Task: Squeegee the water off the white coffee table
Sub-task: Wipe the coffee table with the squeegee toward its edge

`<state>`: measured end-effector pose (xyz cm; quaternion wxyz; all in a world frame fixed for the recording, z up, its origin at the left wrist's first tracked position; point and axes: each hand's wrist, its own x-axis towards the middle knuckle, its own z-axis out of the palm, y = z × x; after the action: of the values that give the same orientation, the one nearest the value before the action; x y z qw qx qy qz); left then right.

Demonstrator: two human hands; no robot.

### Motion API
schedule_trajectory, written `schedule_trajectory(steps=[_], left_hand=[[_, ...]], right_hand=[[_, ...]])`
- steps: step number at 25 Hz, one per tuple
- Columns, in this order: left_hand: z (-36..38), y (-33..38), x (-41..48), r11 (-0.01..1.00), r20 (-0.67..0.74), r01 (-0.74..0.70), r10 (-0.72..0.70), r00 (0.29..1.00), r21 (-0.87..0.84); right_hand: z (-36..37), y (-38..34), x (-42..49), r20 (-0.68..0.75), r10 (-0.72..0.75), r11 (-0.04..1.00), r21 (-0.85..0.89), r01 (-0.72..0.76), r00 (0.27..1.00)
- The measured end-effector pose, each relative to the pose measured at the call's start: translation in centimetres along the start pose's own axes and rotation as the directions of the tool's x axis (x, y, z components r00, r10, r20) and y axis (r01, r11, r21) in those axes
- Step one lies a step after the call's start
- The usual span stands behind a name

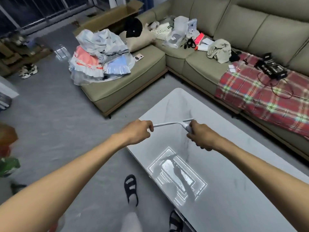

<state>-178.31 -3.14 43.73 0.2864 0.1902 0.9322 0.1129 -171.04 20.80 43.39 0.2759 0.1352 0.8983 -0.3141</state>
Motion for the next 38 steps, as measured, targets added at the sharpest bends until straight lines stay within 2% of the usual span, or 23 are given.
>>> schedule_trajectory(steps=[3, 6, 8, 11, 14, 17, 19, 22, 26, 31, 34, 38], left_hand=[[-0.2, -4.5, 10.4, 0.998, 0.14, -0.038, 0.03, 0.99, 0.051], [0.2, -8.3, 21.9, 0.997, 0.23, -0.08, 0.079, 0.97, -0.004], [1.1, -10.3, 28.7, 0.997, 0.254, -0.063, 0.074, 0.964, -0.051], [4.2, -12.2, 37.2, 0.999, 0.237, -0.049, 0.051, 0.97, -0.014], [9.1, -14.4, 44.2, 0.991, 0.202, -0.06, 0.035, 0.979, 0.12], [13.5, -16.4, 49.4, 0.976, 0.22, -0.049, 0.0, 0.976, 0.215], [16.0, -17.0, 52.8, 0.967, 0.199, -0.076, 0.026, 0.98, 0.245], [18.3, -17.0, 55.9, 0.958, 0.173, -0.12, 0.076, 0.982, 0.26], [20.2, -17.0, 57.5, 0.954, 0.281, -0.12, 0.039, 0.959, 0.276], [19.7, -16.7, 58.1, 0.947, 0.372, -0.146, 0.031, 0.928, 0.285], [19.1, -16.4, 58.3, 0.946, 0.421, -0.144, 0.008, 0.907, 0.291], [18.1, -15.9, 58.4, 0.952, 0.474, -0.127, -0.021, 0.88, 0.277]], right_hand=[[1.1, 0.8, 7.5, -0.002, 0.171, 0.979, 0.113, -0.169, 0.985], [1.7, 1.4, 15.0, -0.041, 0.326, 0.918, 0.252, -0.306, 0.944], [2.0, 1.7, 19.9, -0.102, 0.399, 0.882, 0.312, -0.352, 0.911], [3.4, 2.5, 26.6, -0.167, 0.491, 0.833, 0.378, -0.404, 0.855], [5.9, 4.2, 33.3, -0.22, 0.492, 0.843, 0.364, -0.397, 0.843], [6.3, 6.0, 39.2, -0.348, 0.395, 0.917, 0.205, -0.342, 0.851], [4.9, 7.2, 44.4, -0.4, 0.336, 0.942, 0.129, -0.31, 0.853], [1.8, 8.0, 52.7, -0.411, 0.326, 0.945, 0.15, -0.29, 0.851], [0.0, 9.3, 60.6, -0.408, 0.336, 0.942, 0.143, -0.304, 0.849], [0.4, 11.0, 61.1, -0.404, 0.317, 0.944, 0.051, -0.325, 0.858], [2.5, 12.3, 56.2, -0.367, 0.248, 0.958, -0.043, -0.283, 0.897], [4.3, 12.8, 48.7, -0.227, 0.259, 0.955, -0.084, -0.284, 0.939]])
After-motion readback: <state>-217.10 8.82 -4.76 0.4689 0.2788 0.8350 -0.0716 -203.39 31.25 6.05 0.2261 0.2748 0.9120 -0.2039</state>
